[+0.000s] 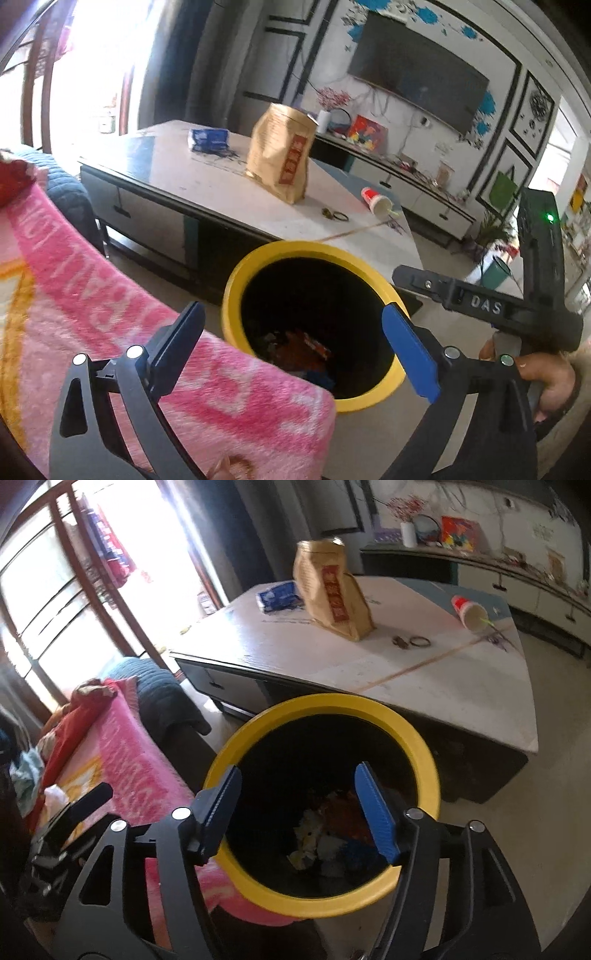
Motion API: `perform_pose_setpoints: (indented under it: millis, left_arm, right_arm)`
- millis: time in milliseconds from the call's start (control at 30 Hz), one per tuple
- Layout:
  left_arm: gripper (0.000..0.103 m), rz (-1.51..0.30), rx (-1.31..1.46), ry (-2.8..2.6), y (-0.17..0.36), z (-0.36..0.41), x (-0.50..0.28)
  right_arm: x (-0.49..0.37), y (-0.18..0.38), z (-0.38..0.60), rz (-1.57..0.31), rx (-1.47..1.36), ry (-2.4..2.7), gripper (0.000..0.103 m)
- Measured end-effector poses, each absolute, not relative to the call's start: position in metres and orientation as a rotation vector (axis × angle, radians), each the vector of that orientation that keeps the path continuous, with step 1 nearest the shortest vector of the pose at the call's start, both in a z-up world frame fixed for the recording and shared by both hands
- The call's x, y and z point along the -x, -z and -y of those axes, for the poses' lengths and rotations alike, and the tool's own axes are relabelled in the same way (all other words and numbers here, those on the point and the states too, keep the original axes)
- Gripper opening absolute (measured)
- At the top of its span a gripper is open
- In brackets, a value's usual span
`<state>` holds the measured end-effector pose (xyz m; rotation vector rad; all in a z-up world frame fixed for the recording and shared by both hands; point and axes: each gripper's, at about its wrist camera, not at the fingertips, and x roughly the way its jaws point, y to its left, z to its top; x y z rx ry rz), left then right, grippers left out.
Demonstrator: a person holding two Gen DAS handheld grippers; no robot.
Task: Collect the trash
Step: 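Open both tools to drop the chocolate wrapper and blue bag into the bin, then move both open tools back to the white bag and purple wrapper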
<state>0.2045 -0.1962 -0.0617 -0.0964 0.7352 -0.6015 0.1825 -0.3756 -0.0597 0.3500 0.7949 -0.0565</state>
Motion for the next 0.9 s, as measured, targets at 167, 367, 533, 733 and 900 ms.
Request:
perform_pose_setpoints:
  millis: [167,367,533,733,900]
  left_arm:
    - [0.094,-0.693,0.110,0.526,0.049,0.167,-0.198]
    - [0.094,-0.628,0.131,0.414,0.035,0.123,-0.185]
    - [0.094,-0.597,0.172,0.328,0.027,0.083,-0.174]
    - [0.094,-0.562,0.208,0.221,0.019,0.033,-0.158]
    - [0.094,-0.544,0.244,0.131,0.015,-0.008,-0.146]
  right_arm:
    - [-0.179,0.044,0.349,-0.741,-0.307,0.000,0.065]
    - [-0.172,0.028,0.310,-0.691,-0.261,-0.087,0.070]
    - [-0.166,0.022,0.273,-0.671,-0.237,-0.170,0.075]
    - [-0.161,0.020,0.221,-0.673,-0.173,-0.290,0.075]
    - [-0.156,0.024,0.181,-0.690,-0.130,-0.378,0.075]
